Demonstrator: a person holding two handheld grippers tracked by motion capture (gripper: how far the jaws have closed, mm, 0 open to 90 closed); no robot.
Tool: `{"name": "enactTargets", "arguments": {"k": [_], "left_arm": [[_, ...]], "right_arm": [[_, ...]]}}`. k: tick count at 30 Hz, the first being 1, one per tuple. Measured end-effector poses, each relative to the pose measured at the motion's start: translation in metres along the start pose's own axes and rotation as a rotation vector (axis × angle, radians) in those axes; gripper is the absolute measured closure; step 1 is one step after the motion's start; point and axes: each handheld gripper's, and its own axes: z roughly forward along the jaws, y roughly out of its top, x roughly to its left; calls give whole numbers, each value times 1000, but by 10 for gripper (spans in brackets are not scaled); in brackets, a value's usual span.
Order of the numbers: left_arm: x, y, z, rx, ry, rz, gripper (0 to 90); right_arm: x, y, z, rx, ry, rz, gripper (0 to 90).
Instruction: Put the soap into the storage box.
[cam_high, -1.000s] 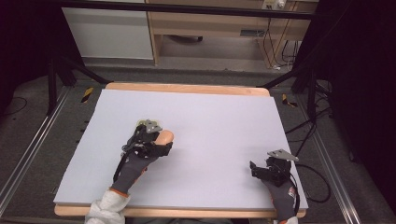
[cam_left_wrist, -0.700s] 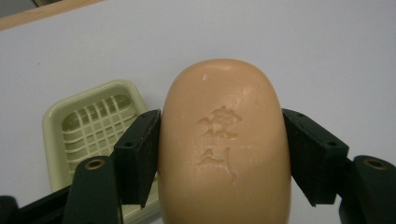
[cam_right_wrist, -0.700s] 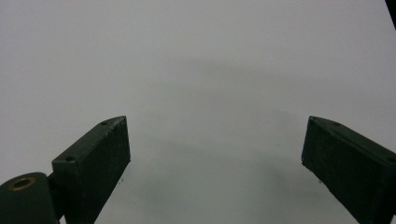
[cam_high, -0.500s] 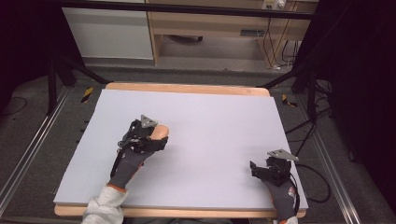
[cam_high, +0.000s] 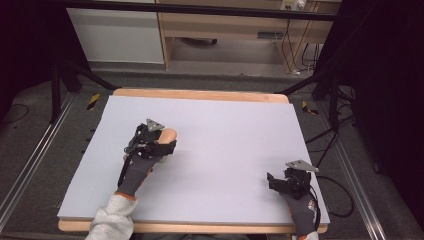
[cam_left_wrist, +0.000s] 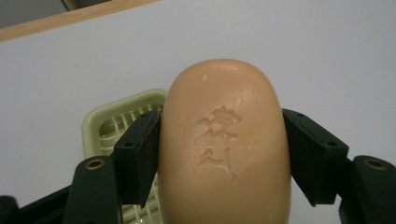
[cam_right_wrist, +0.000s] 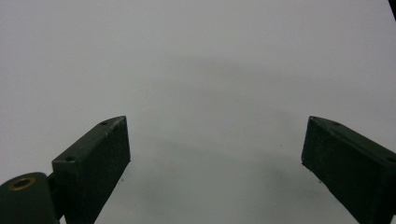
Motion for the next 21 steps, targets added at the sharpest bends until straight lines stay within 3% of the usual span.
{"name": "enactTargets", "arguments": {"k": [21], "left_arm": [[25,-4,16,26,46,-46,317]], "right_arm": [[2,0,1,5,4,-4,82]]}}
